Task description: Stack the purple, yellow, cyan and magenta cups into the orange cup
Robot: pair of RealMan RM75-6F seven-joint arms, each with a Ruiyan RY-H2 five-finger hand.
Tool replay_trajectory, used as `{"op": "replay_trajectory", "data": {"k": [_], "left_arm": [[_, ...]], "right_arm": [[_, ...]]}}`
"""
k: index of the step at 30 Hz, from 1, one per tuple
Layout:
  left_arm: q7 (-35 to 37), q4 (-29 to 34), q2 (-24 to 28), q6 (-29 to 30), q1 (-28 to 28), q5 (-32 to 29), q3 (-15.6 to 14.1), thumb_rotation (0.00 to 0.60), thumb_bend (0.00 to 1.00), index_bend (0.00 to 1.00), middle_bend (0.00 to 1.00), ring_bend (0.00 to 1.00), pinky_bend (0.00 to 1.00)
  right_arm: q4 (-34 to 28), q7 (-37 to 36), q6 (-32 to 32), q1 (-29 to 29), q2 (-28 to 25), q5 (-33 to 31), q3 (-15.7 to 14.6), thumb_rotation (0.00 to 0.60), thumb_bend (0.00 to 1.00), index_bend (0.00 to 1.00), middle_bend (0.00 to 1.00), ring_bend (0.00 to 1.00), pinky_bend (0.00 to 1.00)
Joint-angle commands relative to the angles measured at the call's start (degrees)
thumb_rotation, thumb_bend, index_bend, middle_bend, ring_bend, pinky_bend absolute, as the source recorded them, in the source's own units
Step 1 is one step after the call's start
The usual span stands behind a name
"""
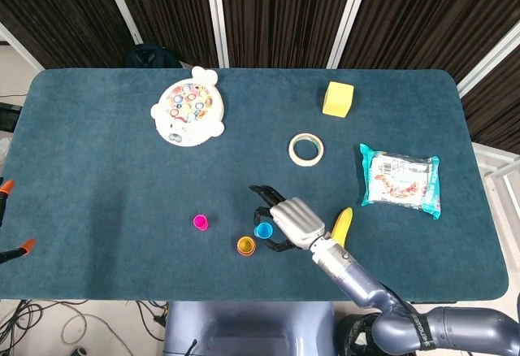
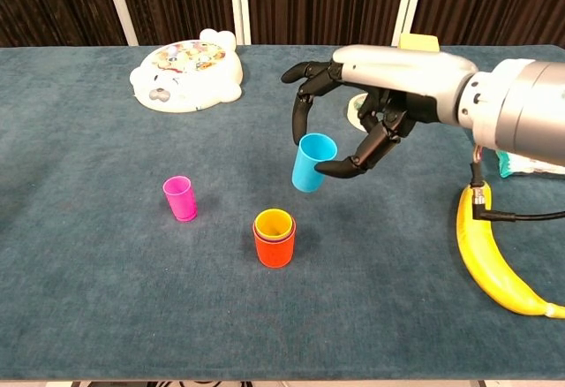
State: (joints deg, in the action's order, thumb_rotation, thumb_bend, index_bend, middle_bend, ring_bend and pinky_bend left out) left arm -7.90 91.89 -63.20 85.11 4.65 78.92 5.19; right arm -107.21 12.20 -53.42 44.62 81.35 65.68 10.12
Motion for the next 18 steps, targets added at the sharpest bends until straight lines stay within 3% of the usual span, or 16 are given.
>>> {"op": "replay_trajectory", "data": {"k": [1, 18], "left_arm": [[0.0, 0.0, 0.0, -0.09, 0.02, -0.03, -0.02, 0.6, 0.0, 0.0, 0.0, 0.0, 0.05], [-0.05, -0.12, -0.05, -0.24, 0.08, 0.08, -0.12, 0.6, 0.0, 0.0, 0.0, 0.0, 0.05]], "right_arm": [[-0.15, 0.13, -0.07, 0.03, 0.36, 0.3, -0.29, 0.6, 0.41, 0.52, 0.0, 0.05, 0.84], [0.57, 1.14, 0.14, 0.14, 2.77, -0.19, -1.78, 0.6, 0.41, 0.52, 0.0, 0.05, 0.91]]}}
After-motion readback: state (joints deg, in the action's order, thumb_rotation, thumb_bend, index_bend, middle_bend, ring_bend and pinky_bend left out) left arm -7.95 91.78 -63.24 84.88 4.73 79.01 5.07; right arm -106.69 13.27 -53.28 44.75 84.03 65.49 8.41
